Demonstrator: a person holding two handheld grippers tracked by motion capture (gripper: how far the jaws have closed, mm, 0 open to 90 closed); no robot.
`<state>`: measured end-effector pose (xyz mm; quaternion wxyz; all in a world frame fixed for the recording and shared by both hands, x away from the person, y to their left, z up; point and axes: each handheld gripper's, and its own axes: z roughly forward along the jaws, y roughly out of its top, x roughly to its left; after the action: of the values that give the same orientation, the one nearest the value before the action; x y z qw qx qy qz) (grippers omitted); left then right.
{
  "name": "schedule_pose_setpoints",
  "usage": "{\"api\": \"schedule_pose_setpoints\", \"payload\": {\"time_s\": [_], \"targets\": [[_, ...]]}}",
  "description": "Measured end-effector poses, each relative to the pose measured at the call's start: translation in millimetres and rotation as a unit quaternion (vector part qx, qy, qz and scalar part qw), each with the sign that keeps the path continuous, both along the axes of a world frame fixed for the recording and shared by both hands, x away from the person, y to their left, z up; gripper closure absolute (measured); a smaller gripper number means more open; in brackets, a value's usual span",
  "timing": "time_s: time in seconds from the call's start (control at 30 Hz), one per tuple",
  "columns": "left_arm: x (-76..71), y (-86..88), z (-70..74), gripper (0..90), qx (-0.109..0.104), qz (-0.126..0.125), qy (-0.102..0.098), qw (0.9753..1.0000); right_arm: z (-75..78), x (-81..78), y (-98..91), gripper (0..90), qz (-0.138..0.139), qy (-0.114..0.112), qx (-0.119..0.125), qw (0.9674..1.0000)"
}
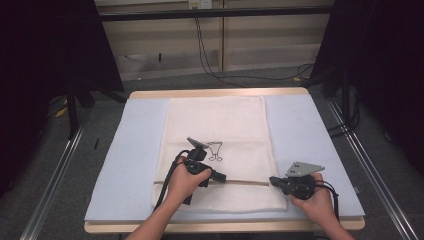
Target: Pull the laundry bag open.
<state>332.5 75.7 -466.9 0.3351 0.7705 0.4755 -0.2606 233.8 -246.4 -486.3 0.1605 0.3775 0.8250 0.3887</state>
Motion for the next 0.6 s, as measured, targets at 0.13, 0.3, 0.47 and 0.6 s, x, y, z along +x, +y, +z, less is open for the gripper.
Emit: {"api": "schedule_pose_setpoints", "payload": {"time_s": [0.13,0.3,0.47,0.6], "targets": [[0.8,2.7,-0.1,87.3,0.000,0.003,0.002,1.0000,0.0,0.0,-0.1,90.0,0.000,0.000,0.000,1.0000],[1.0,7.0,0.7,87.3,-0.003,0.007,0.004,1.0000,0.0,0.1,-0.2,90.0,0.000,0.001,0.001,1.0000],[1.0,7.6,0.3,87.3,-0.005,0.007,0.004,1.0000,0.0,0.1,-0.1,90.0,0.000,0.000,0.000,1.0000],[0.8,10.9,0.4,87.3,-0.004,0.014,0.003,0.9999,0.1,0.0,-0.2,90.0,0.000,0.001,0.000,1.0000]]}}
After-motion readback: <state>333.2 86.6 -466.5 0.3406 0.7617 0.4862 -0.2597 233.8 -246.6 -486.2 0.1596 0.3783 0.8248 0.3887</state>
